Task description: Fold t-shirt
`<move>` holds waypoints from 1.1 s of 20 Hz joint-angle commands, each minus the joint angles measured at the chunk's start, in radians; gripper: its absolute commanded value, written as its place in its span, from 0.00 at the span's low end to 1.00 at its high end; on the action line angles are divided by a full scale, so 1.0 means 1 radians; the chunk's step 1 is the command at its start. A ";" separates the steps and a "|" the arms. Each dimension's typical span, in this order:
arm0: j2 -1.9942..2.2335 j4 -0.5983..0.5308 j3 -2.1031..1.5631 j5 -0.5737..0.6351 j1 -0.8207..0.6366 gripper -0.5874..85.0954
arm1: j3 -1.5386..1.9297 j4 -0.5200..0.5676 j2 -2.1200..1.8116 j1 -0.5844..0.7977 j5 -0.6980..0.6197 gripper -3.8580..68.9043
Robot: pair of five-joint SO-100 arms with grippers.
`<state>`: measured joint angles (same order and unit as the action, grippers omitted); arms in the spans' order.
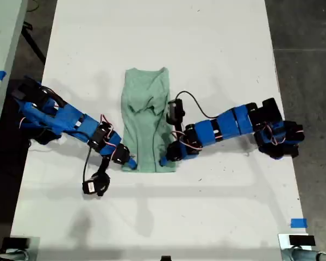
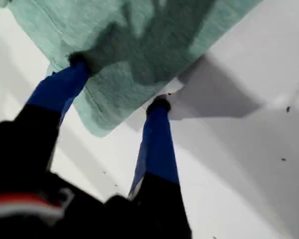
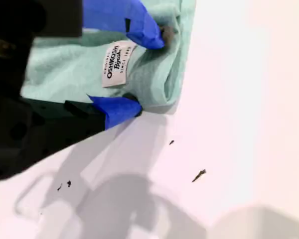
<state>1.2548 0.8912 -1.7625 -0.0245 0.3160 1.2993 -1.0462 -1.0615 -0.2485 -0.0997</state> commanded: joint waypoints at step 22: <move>-0.094 0.669 0.933 0.167 0.164 0.01 | -0.316 -0.117 -0.206 -0.129 -0.031 0.04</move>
<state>1.0707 1.5401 -0.8836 0.1120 0.4771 1.0431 -1.1842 -1.1781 -0.4034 -0.0813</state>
